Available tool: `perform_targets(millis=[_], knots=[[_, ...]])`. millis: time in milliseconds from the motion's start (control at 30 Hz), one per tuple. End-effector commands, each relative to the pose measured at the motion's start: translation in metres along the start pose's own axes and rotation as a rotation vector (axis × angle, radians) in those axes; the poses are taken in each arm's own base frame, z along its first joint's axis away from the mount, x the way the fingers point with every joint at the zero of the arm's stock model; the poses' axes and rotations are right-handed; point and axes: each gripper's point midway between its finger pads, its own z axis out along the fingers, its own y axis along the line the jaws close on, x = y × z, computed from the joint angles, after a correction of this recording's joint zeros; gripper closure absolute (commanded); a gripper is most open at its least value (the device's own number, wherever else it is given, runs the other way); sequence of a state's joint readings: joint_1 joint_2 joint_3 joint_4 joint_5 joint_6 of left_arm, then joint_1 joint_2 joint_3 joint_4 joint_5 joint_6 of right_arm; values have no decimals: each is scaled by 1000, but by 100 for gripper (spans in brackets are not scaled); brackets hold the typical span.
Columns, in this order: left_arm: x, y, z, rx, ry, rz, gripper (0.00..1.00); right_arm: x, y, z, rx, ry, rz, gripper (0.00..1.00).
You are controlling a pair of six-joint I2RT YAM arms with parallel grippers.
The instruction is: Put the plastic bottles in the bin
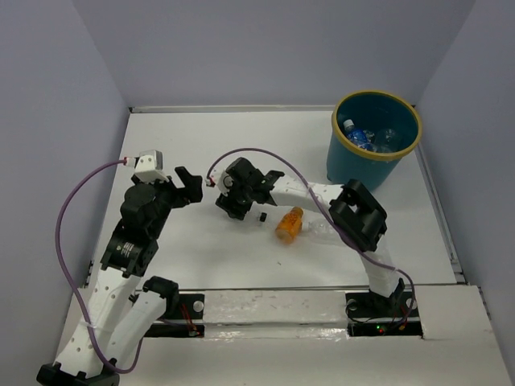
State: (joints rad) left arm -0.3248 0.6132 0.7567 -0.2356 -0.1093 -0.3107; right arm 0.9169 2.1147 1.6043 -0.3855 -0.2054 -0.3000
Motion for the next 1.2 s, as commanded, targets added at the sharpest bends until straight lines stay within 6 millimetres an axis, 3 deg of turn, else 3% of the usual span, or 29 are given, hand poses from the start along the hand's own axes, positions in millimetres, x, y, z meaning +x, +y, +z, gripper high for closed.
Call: perform_targets(millis=[0,67,100,167,233,267,333,367,433,467,500,533,600,633,667,700,767,833,867,1000,1033,1067,1100,1133,1167], knots=[[-22,-23,-4,118,-55,19,1,-116,-39,-60,223,-378,-22,53],[-22,-33,-7,178,-48,29,1,-149,-67,-104,372,-485,12,55],[-22,-37,-9,200,-49,34,1,-155,-81,-120,420,-519,34,55],[-23,-52,-14,292,-56,49,1,-178,-110,-182,552,-656,90,57],[-14,-62,-15,363,-36,58,1,-179,-126,-223,634,-725,138,58],[-8,-74,-16,439,-10,61,1,-182,-143,-277,727,-811,172,58],[7,-82,-13,498,50,56,1,-164,-162,-320,831,-848,230,59],[15,-91,-15,555,92,42,1,-152,-178,-370,914,-898,261,59],[34,-98,-7,592,184,12,1,-121,-196,-403,1010,-899,317,59],[42,-105,-8,628,227,-18,1,-108,-200,-433,1068,-923,340,59],[54,-108,-3,633,279,-40,1,-82,-219,-454,1153,-908,383,59],[62,-119,-7,670,315,-51,1,-58,-227,-457,1206,-877,424,59],[83,-141,-11,727,399,-82,1,-20,-241,-488,1297,-890,509,59],[85,-141,-6,709,405,-97,1,-16,-239,-484,1287,-897,530,59],[97,-159,-15,753,442,-88,1,7,-250,-496,1335,-887,566,59],[108,-164,-6,706,468,-90,1,20,-255,-495,1344,-883,601,59],[130,-184,-10,689,510,-56,1,37,-265,-492,1333,-862,637,38],[152,-193,-3,652,562,-30,1,38,-270,-489,1325,-824,667,8],[168,-193,4,604,586,-2,1,45,-269,-488,1338,-784,692,3],[189,-195,22,517,584,85,1,32,-244,-502,1271,-880,689,0],[187,-199,26,510,575,97,1,29,-236,-490,1193,-904,695,0],[190,-199,29,504,578,114,1,22,-222,-496,1150,-949,683,0],[197,-204,32,505,596,127,1,23,-214,-478,1063,-954,702,0],[199,-206,35,502,600,132,1,19,-208,-487,1066,-978,691,0],[203,-210,35,506,605,143,1,22,-195,-473,989,-990,712,0]])
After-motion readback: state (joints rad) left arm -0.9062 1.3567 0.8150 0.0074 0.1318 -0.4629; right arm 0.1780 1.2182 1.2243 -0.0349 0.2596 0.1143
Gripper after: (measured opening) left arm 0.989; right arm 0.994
